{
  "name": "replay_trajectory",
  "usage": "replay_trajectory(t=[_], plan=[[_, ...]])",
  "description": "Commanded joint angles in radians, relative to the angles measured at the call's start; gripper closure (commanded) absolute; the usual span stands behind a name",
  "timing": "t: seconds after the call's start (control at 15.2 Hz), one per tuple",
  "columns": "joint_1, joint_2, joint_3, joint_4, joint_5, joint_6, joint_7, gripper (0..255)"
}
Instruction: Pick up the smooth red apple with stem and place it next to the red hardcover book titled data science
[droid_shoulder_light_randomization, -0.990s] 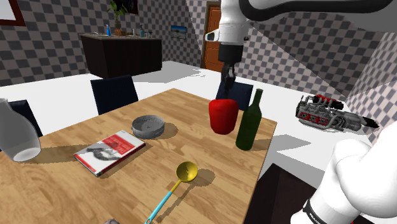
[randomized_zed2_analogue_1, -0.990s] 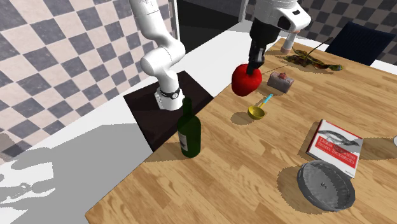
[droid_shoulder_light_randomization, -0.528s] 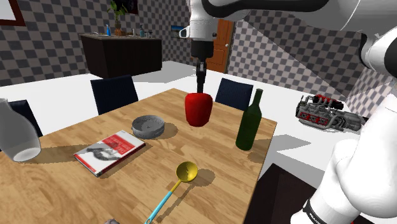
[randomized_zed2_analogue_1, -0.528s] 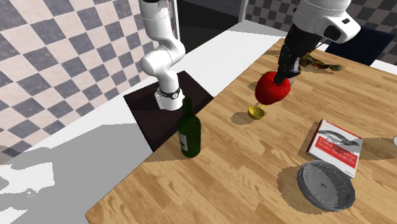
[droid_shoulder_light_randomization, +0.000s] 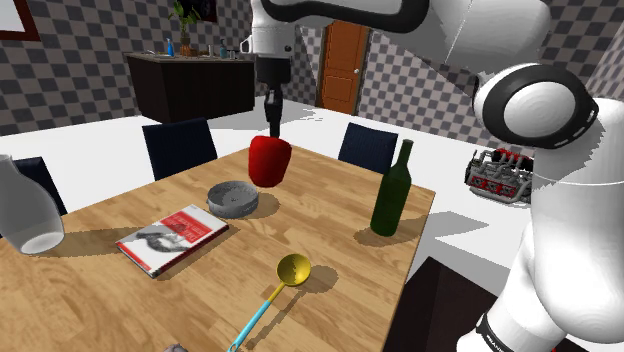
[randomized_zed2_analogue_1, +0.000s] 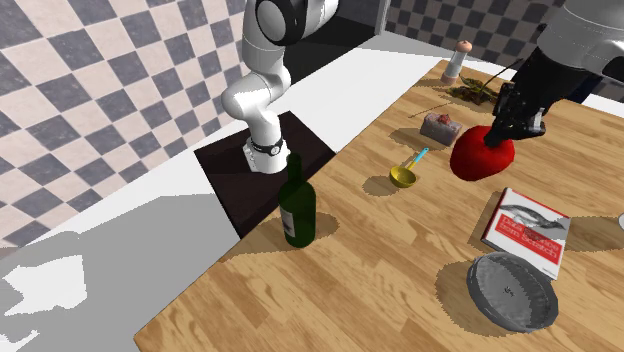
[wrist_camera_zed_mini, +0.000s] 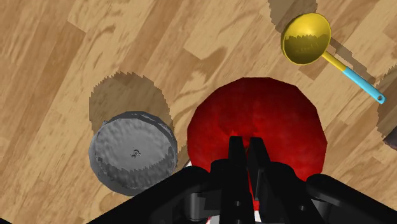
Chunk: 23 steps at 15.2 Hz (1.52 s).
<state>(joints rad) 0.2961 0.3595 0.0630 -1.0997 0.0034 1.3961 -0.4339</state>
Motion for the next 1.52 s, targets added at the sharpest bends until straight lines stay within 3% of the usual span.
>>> replay_trajectory(t=[0.0, 0.66, 1.45], plan=[[0.002, 0.039, 0.0, 0.043, -0.002, -0.003, 0.001, 255], [-0.003, -0.021, -0.001, -0.186, 0.001, 0.166, -0.003, 255], [-0.005, -0.04, -0.001, -0.375, 0.002, 0.336, -0.006, 255]])
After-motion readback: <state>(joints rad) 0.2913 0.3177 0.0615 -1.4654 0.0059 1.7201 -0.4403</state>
